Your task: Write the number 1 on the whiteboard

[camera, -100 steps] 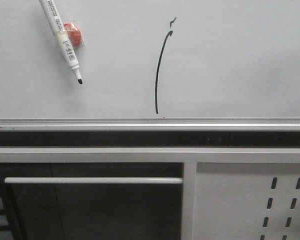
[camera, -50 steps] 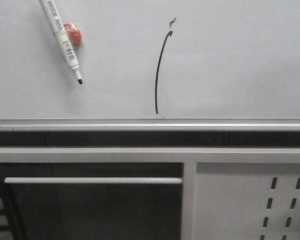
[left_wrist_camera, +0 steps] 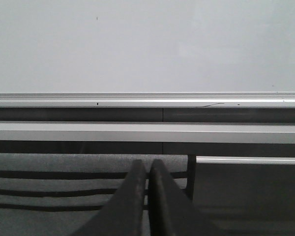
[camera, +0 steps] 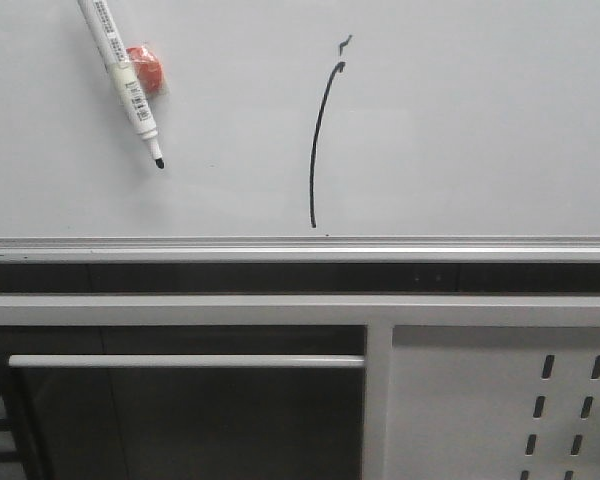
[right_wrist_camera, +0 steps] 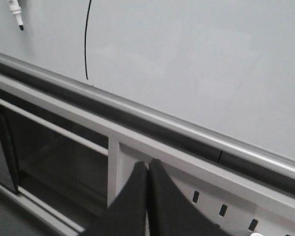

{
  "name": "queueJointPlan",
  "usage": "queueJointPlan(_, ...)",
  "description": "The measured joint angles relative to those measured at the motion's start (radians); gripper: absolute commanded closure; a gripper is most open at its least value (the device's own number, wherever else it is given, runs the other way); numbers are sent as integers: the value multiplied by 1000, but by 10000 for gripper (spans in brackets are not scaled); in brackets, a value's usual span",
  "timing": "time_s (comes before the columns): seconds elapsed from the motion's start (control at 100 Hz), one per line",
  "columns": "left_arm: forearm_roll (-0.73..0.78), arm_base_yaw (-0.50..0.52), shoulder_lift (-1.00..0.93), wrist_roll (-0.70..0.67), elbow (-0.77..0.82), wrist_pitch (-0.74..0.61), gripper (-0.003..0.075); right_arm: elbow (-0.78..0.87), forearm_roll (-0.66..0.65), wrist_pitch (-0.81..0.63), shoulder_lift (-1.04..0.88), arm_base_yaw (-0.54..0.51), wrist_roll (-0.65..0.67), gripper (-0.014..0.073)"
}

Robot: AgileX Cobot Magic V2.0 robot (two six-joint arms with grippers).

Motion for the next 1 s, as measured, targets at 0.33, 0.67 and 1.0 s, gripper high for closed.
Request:
queueJointPlan(0.33,0,0,0,0,0,-2,738,0,-45,-89,-4,-154,-14,662)
queueJointPlan(0.67,0,0,0,0,0,-2,738,0,-22,-242,-4,-350,-17,662)
queueJointPlan(1.0,0,0,0,0,0,-2,738,0,52,-163,-4,-446,-17,662)
